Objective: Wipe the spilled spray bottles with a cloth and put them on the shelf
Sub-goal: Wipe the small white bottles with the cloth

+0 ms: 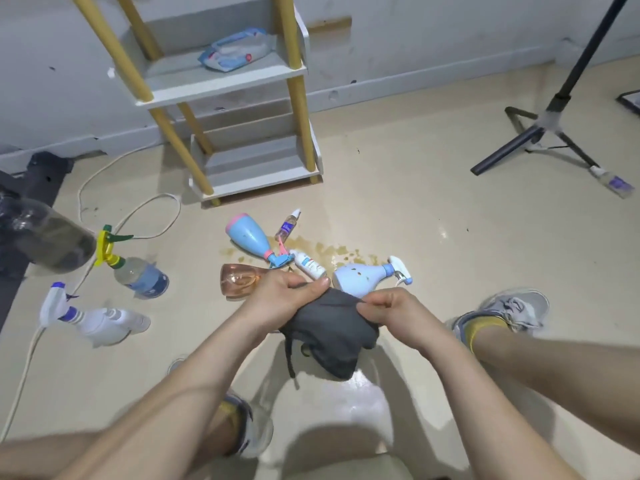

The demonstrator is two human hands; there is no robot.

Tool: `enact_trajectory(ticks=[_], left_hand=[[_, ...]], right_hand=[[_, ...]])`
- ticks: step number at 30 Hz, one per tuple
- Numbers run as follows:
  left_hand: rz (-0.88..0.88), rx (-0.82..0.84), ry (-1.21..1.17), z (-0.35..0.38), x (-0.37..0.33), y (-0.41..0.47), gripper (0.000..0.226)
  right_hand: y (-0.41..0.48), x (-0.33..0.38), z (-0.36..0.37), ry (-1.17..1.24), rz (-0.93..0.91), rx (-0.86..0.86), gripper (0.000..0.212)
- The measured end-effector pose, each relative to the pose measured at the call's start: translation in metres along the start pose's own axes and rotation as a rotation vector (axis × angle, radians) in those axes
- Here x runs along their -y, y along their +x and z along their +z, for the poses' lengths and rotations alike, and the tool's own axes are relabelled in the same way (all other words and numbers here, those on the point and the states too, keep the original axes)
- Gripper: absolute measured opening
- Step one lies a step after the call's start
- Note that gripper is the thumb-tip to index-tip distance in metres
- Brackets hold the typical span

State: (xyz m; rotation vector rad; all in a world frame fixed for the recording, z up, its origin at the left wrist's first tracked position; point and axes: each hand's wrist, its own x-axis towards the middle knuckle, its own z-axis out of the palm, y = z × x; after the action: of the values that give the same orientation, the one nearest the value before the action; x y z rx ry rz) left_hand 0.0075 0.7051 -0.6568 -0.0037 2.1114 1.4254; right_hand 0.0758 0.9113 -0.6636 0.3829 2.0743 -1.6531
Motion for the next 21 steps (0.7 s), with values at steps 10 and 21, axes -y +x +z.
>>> enact_trajectory(ticks=[10,21], left_hand=[[-0.430,-0.205,0.141,-0.011,0.136,0.039,0.043],[0.062,-0.046,1.365,-0.072,0.236,0.099,0.033]], right_hand=[[0.051,-0.031,0.044,0.165,0.356,0.050,0.032],[0.103,-0.054,0.087,0.868,0.438,0.027,0.021]])
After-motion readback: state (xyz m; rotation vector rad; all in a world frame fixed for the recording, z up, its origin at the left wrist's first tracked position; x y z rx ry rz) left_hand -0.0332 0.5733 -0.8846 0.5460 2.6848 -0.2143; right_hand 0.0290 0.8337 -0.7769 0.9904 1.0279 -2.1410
